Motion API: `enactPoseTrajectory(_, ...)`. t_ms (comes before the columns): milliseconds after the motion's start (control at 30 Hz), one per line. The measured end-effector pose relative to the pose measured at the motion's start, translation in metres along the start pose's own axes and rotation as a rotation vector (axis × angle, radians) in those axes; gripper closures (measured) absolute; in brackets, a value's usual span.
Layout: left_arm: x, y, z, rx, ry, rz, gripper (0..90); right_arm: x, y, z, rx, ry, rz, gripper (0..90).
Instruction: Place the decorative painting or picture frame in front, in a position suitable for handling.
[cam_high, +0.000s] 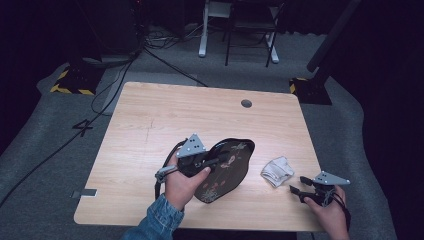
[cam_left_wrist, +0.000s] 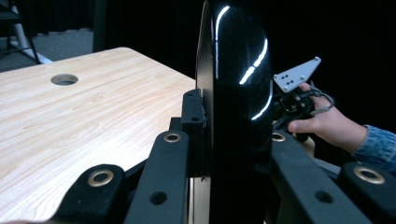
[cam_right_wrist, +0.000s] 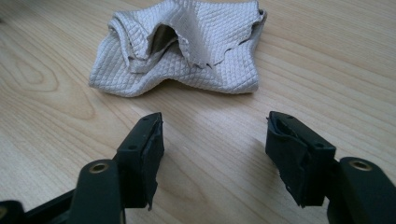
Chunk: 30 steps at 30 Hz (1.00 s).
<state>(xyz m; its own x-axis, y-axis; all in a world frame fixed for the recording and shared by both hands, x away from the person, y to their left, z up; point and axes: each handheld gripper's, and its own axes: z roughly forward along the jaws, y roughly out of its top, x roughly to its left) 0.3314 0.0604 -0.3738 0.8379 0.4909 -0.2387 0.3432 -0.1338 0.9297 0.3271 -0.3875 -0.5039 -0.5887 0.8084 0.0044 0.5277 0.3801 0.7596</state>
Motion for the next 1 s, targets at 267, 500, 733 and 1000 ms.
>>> enactPoseTrajectory(267,0.001,-0.001,0.000,0.017,-0.007,0.001,74.4,-0.001,0.000,-0.001,-0.003,0.008,0.017,39.1)
enactPoseTrajectory(500,0.000,-0.002,0.001,0.037,-0.004,0.004,66.7,-0.001,0.010,-0.007,-0.053,0.049,0.059,43.9)
enactPoseTrajectory(733,-0.001,-0.002,-0.009,0.058,0.019,0.018,49.6,0.006,0.040,-0.009,-0.119,0.092,0.048,45.8)
enactPoseTrajectory(1000,0.000,-0.010,-0.033,0.143,0.030,0.083,40.9,0.015,0.073,0.022,0.035,0.080,0.024,45.7)
